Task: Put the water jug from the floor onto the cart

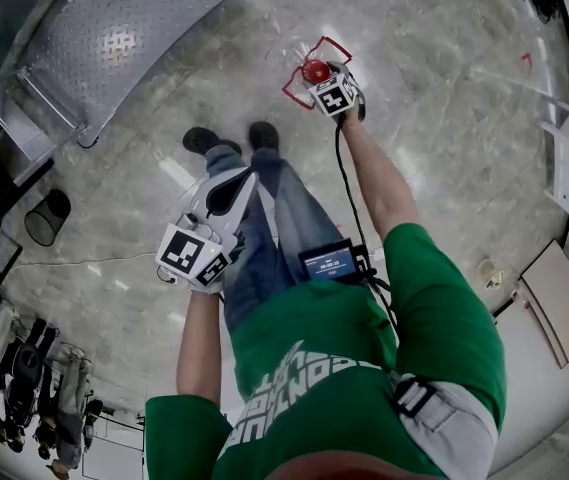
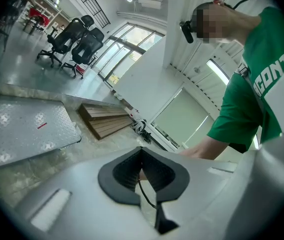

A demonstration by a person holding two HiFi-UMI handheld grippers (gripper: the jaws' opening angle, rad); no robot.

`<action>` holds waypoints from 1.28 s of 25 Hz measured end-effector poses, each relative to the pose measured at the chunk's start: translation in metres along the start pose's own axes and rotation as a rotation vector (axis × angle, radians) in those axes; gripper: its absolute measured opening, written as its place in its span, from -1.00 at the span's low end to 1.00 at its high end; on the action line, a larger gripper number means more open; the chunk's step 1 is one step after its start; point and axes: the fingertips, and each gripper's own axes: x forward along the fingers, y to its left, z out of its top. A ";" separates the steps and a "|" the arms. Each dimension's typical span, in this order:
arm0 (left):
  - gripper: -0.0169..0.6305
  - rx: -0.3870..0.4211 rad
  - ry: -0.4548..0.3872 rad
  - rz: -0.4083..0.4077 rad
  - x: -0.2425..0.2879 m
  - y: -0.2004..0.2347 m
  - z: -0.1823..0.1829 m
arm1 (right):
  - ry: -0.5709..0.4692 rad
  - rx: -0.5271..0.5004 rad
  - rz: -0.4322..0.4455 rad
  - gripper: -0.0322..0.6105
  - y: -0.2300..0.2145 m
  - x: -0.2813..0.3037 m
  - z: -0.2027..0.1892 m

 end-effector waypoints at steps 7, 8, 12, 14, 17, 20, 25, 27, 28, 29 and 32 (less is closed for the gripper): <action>-0.90 -0.021 0.003 0.001 0.004 0.002 -0.006 | 0.024 0.017 -0.018 0.06 -0.005 0.013 -0.006; -0.90 -0.020 0.005 0.001 0.004 0.001 -0.007 | 0.021 0.019 -0.019 0.06 -0.005 0.014 -0.007; -0.90 -0.021 0.014 -0.004 0.005 -0.001 -0.010 | 0.014 0.031 -0.032 0.04 -0.008 0.019 -0.008; -0.90 -0.023 0.020 0.002 0.004 0.000 -0.010 | 0.026 0.030 -0.031 0.04 -0.009 0.019 -0.008; -0.90 -0.009 0.026 0.009 0.001 -0.001 -0.006 | 0.030 0.033 -0.022 0.04 -0.007 0.019 -0.004; -0.90 0.015 0.031 0.008 -0.003 -0.006 -0.005 | 0.017 0.046 -0.023 0.04 -0.008 0.011 -0.001; -0.90 0.055 0.024 0.011 -0.002 -0.019 0.002 | 0.005 0.035 -0.014 0.04 -0.005 -0.021 0.000; -0.90 0.085 -0.006 0.011 0.003 -0.026 0.013 | -0.009 0.014 -0.009 0.04 -0.008 -0.039 0.006; -0.90 0.099 -0.022 0.012 0.004 -0.029 0.019 | -0.018 0.006 -0.007 0.04 -0.008 -0.048 0.008; -0.90 0.110 -0.038 0.015 0.003 -0.033 0.024 | -0.027 0.001 -0.004 0.04 -0.007 -0.058 0.009; -0.90 0.133 -0.081 0.033 -0.002 -0.046 0.039 | -0.062 0.001 0.006 0.04 -0.005 -0.095 0.015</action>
